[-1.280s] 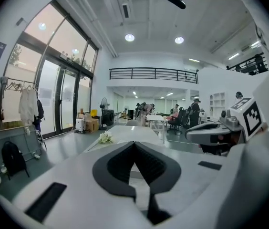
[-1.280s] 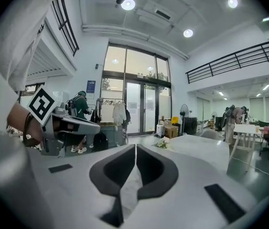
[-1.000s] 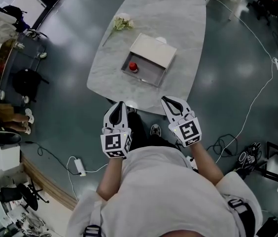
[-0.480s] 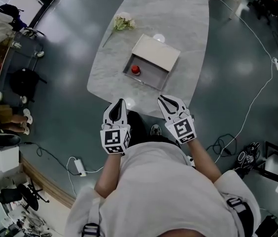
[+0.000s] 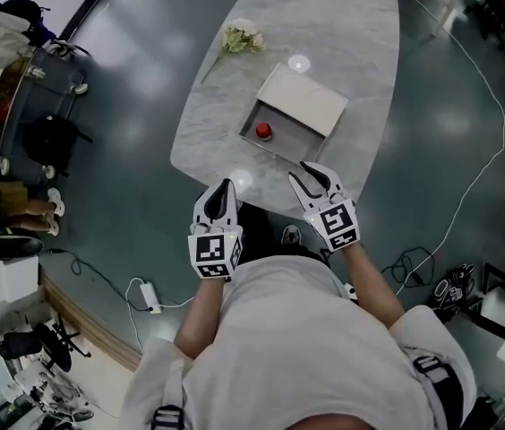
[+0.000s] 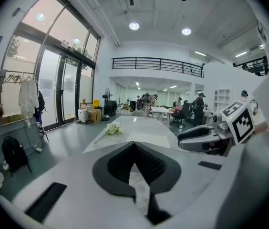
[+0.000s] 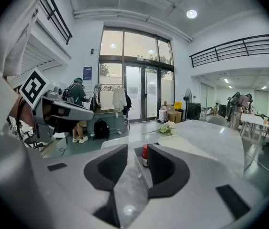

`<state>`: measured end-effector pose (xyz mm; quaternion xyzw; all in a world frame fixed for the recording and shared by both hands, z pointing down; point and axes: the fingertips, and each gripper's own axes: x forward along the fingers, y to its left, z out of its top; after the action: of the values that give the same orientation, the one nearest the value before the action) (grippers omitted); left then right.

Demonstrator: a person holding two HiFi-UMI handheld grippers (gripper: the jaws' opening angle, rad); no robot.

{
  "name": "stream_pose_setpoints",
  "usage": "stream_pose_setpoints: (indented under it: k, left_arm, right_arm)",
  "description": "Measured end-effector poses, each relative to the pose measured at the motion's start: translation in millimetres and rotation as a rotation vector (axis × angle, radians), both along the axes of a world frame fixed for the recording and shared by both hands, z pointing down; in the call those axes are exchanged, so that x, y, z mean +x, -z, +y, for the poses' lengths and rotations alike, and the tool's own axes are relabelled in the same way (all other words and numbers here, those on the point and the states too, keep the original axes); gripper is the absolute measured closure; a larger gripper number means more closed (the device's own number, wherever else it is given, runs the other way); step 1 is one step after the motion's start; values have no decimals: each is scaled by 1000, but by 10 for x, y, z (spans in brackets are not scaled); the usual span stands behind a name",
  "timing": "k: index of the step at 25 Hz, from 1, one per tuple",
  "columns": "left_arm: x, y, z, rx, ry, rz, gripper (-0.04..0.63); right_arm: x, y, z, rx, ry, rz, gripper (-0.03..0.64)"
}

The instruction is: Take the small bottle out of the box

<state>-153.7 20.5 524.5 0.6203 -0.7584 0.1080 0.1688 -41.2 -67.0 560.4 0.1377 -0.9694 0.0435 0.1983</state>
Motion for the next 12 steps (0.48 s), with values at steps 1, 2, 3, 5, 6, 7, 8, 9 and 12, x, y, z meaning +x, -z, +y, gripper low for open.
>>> stream_pose_setpoints:
  k: [1,2,3,5,6,7,8,9,12]
  left_arm:
    - [-46,-8,10,-3,8,1,572]
    - [-87,-17,20,-5,16,3,572]
    - [-122,-27,29,-7,25,5,572]
    - [-182,-51,51,-9,39,9,572]
    - [-220,-68,66,-11,46,10,572]
    - [-267,-89,82,-14,55,12,572]
    - [-325,-112,101,-19,65,15,572]
    - [-389,-134,120,-23,76,18,572]
    - [-574,-179,166,-34,107,26,572]
  right_arm:
    - [-43,-22,-18,-6,2,4,494]
    - [-80,-45,-35,-12,5,9,494]
    - [-109,-70,-51,-17,7,16,492]
    - [-162,-130,-86,-19,11,33,492]
    - [-196,-161,-106,-20,12,41,491]
    - [-236,-191,-124,-21,12,48,491]
    - [-278,-222,-143,-22,12,57,491]
    - [-319,-255,-160,-21,12,67,491]
    - [-448,-332,-198,-19,16,91,491]
